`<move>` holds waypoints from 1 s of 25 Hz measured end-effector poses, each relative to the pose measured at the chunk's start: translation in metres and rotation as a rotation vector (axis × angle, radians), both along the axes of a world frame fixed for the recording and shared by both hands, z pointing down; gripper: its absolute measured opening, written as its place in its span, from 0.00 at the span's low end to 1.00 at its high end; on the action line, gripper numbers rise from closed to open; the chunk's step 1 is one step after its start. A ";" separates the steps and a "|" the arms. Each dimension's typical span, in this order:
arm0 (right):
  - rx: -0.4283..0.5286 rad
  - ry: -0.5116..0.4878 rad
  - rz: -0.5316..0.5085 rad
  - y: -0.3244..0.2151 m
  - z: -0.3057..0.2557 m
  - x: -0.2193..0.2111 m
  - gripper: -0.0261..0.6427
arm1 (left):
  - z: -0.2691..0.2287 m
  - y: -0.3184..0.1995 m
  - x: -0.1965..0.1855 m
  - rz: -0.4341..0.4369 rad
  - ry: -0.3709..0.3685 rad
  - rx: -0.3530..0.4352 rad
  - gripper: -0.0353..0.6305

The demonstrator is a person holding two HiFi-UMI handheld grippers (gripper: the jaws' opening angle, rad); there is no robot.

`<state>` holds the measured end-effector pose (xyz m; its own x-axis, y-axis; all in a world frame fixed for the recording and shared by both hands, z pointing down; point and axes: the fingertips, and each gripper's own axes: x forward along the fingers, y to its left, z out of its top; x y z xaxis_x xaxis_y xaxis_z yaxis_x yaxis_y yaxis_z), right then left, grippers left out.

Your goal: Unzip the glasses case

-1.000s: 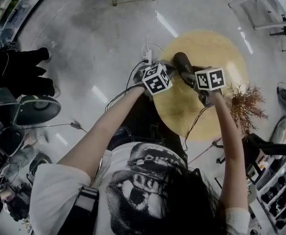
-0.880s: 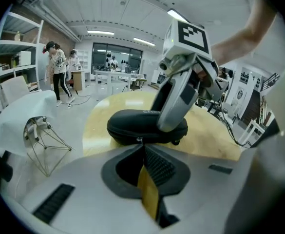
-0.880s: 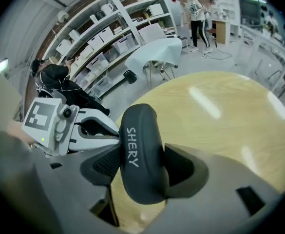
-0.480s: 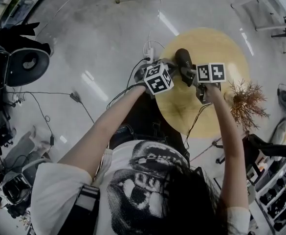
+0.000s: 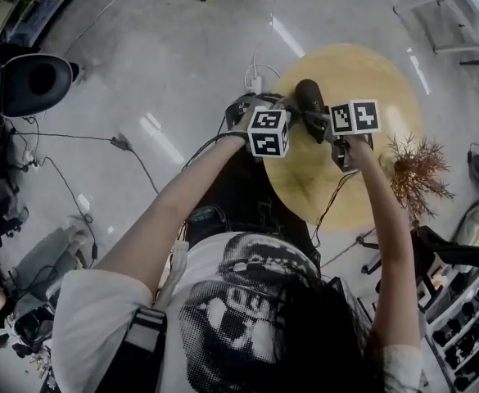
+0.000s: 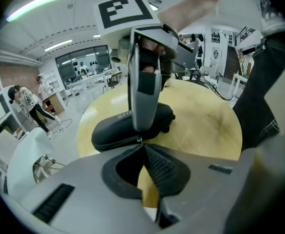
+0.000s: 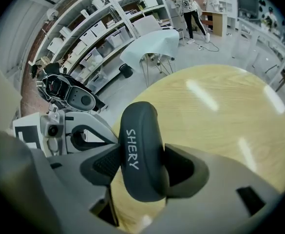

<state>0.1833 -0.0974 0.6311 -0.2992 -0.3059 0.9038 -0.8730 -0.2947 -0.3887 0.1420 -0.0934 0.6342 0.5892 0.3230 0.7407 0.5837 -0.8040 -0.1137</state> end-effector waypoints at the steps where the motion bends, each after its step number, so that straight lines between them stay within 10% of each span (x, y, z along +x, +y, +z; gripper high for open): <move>1: -0.002 -0.009 -0.010 0.000 -0.001 -0.001 0.46 | 0.001 -0.001 0.000 0.004 -0.003 -0.006 0.07; 14: 0.052 0.021 -0.120 -0.027 -0.001 -0.008 0.46 | 0.012 -0.005 -0.009 -0.104 -0.037 -0.096 0.07; 17: 0.069 -0.010 -0.044 -0.027 0.002 -0.007 0.46 | 0.010 -0.002 -0.012 -0.118 -0.042 -0.133 0.07; 21: 0.085 -0.098 0.107 -0.026 0.002 -0.008 0.45 | 0.006 0.042 -0.030 0.091 -0.039 -0.053 0.07; 25: 0.083 -0.083 0.144 -0.028 0.001 -0.009 0.45 | 0.008 0.064 -0.034 -0.065 -0.059 -0.197 0.07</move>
